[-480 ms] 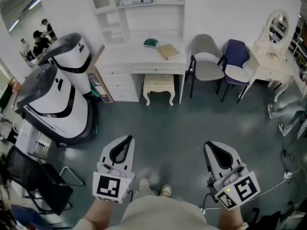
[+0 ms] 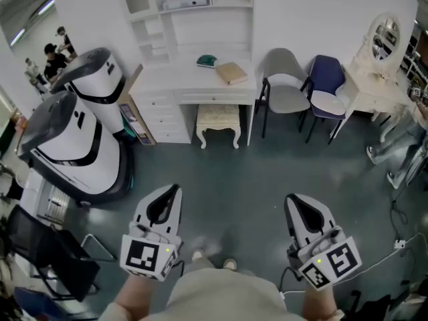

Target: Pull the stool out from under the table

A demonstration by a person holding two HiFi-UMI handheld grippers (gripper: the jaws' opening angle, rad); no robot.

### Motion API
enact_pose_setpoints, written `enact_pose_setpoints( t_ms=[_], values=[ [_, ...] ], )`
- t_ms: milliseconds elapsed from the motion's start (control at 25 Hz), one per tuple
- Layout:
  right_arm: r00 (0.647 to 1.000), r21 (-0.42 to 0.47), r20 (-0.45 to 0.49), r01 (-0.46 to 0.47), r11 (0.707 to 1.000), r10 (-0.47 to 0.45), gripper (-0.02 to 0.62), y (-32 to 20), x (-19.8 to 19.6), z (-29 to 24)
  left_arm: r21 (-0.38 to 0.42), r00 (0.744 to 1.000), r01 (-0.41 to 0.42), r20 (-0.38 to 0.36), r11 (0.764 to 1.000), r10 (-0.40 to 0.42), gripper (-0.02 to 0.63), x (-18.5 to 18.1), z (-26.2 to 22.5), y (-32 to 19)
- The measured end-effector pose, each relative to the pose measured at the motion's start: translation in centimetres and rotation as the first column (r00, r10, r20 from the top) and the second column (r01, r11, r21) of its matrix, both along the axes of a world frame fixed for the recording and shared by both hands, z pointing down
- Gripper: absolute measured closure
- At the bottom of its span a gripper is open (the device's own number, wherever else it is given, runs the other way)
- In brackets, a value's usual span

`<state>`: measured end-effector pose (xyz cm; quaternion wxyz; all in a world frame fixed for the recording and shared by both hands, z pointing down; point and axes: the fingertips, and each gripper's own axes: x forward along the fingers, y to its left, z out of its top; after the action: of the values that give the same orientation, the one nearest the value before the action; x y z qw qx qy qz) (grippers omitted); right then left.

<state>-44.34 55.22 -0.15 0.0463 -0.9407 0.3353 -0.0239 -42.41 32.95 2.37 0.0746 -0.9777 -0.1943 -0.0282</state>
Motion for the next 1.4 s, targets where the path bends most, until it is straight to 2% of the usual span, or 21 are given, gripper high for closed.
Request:
enact_pose_setpoints(
  t_ms=[120,280,480,520,560,640,680,760,880,1080,1400],
  values=[
    [1.000,0.003,0.003,0.015,1.000,-0.015,0.574,0.0,0.0,0.1,-0.014,1.000,0.011,-0.022,1.000,-0.011,0.581,-0.1,-0.7,0.2],
    [1.000,-0.003,-0.019,0.018,1.000,-0.018,0.574,-0.3,0.5,-0.3,-0.035,0.990,0.105,-0.093,0.994,-0.107,0.580,-0.5,-1.7,-2.0],
    [0.998,0.041,-0.060,-0.031,0.999,0.033,0.562,0.3,2.0,0.0,-0.057,0.989,0.097,-0.106,0.994,-0.103,0.580,0.0,-1.7,-3.0],
    [0.997,0.055,-0.064,-0.037,0.998,0.040,0.520,0.2,2.5,0.2,-0.056,0.989,0.094,-0.112,0.994,-0.100,0.578,0.4,-1.6,-3.2],
    [0.997,0.065,-0.066,-0.043,0.997,0.047,0.444,0.0,3.0,0.4,-0.056,0.988,0.091,-0.118,0.994,-0.097,0.578,0.8,-1.4,-3.5],
    [0.996,0.071,-0.070,-0.055,0.996,0.060,0.387,-0.5,4.2,1.0,-0.059,0.989,0.079,-0.122,0.995,-0.086,0.573,1.9,-0.6,-4.0],
    [0.995,0.068,-0.072,-0.058,0.996,0.063,0.379,-0.8,4.9,1.3,-0.059,0.990,0.070,-0.120,0.996,-0.077,0.553,2.7,-0.2,-4.0],
    [0.995,0.050,-0.075,-0.063,0.997,0.066,0.367,-1.3,6.6,1.9,-0.054,0.992,0.050,-0.112,0.997,-0.055,0.468,4.6,0.7,-4.0],
    [0.994,0.021,-0.079,-0.079,0.997,0.081,0.348,-2.3,9.6,2.5,-0.040,0.994,0.031,-0.101,0.999,-0.035,0.418,8.0,1.8,-4.4],
    [0.993,0.008,-0.054,-0.101,0.995,0.101,0.342,-4.0,15.8,2.9,-0.049,0.997,0.021,-0.079,0.999,-0.025,0.407,14.5,1.8,-5.9],
    [0.991,-0.030,-0.025,-0.134,0.990,0.134,0.336,-8.7,26.9,2.6,-0.039,0.999,0.019,-0.034,0.999,-0.021,0.407,25.1,2.0,-11.7]
  ],
)
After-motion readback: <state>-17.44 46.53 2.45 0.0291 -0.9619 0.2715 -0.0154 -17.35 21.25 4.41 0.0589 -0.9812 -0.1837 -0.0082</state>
